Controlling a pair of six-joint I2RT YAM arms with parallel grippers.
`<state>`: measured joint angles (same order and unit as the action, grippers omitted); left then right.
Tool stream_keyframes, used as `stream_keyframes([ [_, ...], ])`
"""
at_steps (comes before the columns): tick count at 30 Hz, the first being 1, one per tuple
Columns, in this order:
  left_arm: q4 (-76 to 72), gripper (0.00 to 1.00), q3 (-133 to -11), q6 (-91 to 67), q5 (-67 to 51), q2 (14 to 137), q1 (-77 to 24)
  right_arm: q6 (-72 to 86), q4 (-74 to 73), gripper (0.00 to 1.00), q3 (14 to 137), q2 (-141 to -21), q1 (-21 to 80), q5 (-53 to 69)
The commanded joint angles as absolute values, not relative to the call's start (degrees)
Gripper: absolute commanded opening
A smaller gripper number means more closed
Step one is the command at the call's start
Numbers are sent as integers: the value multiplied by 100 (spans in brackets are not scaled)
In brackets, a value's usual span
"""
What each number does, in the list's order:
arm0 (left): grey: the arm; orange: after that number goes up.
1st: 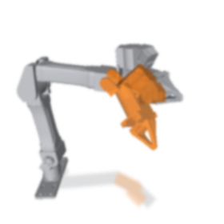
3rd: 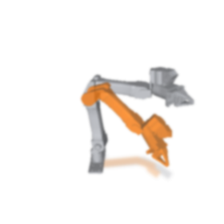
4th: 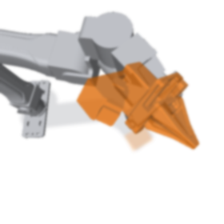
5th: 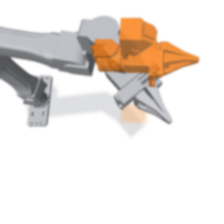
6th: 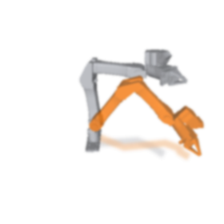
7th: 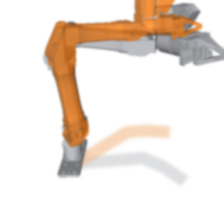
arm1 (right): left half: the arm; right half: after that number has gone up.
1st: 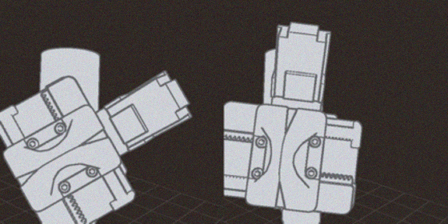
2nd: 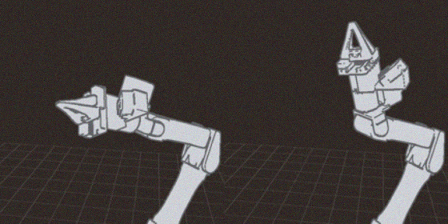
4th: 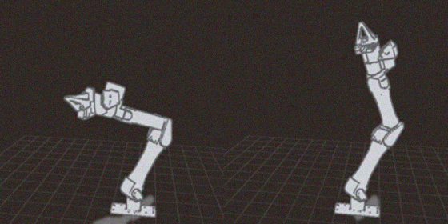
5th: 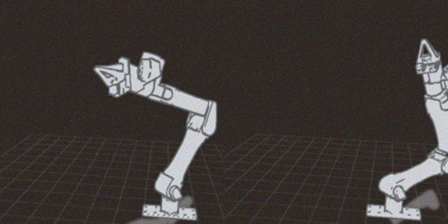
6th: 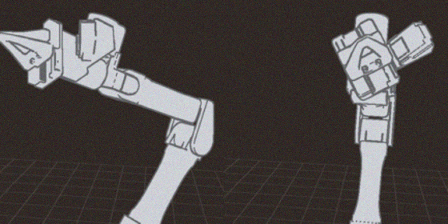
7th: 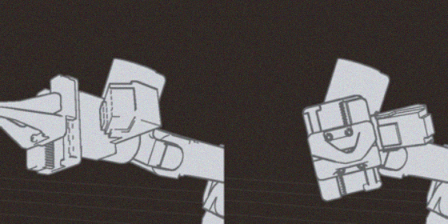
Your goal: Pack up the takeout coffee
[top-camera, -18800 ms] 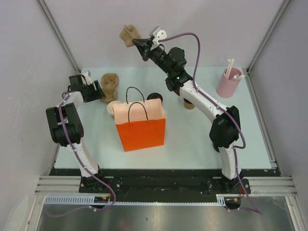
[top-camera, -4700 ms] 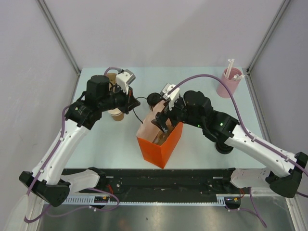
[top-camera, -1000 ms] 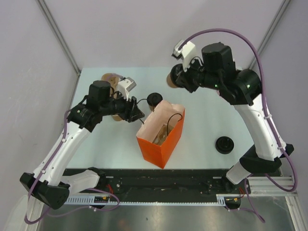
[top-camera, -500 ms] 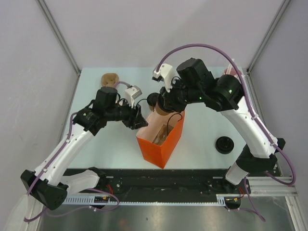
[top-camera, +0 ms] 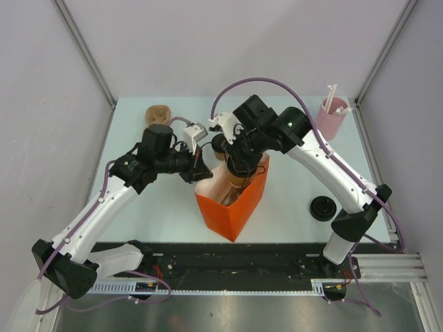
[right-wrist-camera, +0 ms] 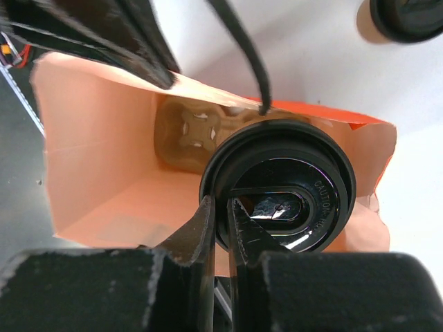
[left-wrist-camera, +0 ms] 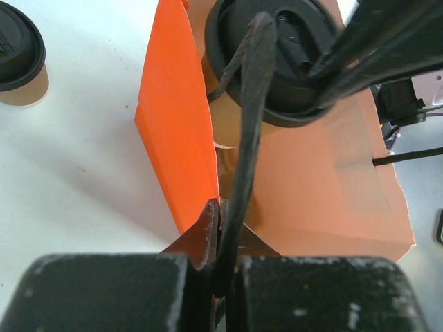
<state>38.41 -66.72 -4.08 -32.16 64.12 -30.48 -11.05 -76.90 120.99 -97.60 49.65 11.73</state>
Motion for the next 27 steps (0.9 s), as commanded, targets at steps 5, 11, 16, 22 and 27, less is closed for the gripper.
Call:
stream_keyframes([
  [5, 3718, 0, -6776, -325, -3156, 6416, -3111, -1257, -7305, 0, 10856, -9502, 4474, 1546],
  [11, 3718, 0, -6864, -316, -3059, 6521, -3111, -1318, -6461, 0, 9890, -9282, 4552, 1714],
  [16, 3718, 0, -6943, -299, -3015, 6592, -3103, -1362, -6180, 0, 9484, -9194, 4641, 1319],
  [22, 3700, 0, -6979, -273, -2997, 6627, -3111, -1336, -5898, 0, 8991, -9254, 4570, 1292],
  [27, 3700, 0, -6996, -272, -2971, 6671, -3111, -1143, -5495, 0, 8842, -9422, 4614, 1608],
])
